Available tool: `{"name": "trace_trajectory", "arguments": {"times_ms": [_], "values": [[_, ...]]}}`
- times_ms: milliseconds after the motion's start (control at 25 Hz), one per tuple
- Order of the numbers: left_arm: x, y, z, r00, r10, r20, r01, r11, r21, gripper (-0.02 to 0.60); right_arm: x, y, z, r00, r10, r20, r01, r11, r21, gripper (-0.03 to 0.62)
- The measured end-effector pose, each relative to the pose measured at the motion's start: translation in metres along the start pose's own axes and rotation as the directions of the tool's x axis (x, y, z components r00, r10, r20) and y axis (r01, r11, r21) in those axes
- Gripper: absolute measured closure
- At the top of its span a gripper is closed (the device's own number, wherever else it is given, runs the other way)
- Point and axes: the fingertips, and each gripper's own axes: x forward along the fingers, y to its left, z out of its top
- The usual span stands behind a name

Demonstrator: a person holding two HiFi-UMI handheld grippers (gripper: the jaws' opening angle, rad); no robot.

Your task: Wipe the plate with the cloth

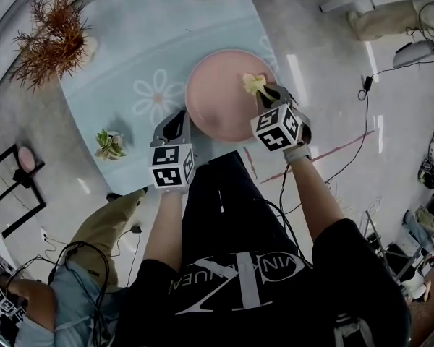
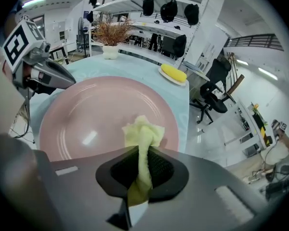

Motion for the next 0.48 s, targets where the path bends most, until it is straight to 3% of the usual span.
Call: {"name": "trace_trajectory", "arguments": {"times_ms": [480], "values": [[0.003,0.004,0.003,1.000,-0.004,-0.002,0.004,1.000,-0.013,0.581,-0.023,0.065,-0.014,0.987,0.160,-0.028,-0.156,0.983,0.091,0.554]]}}
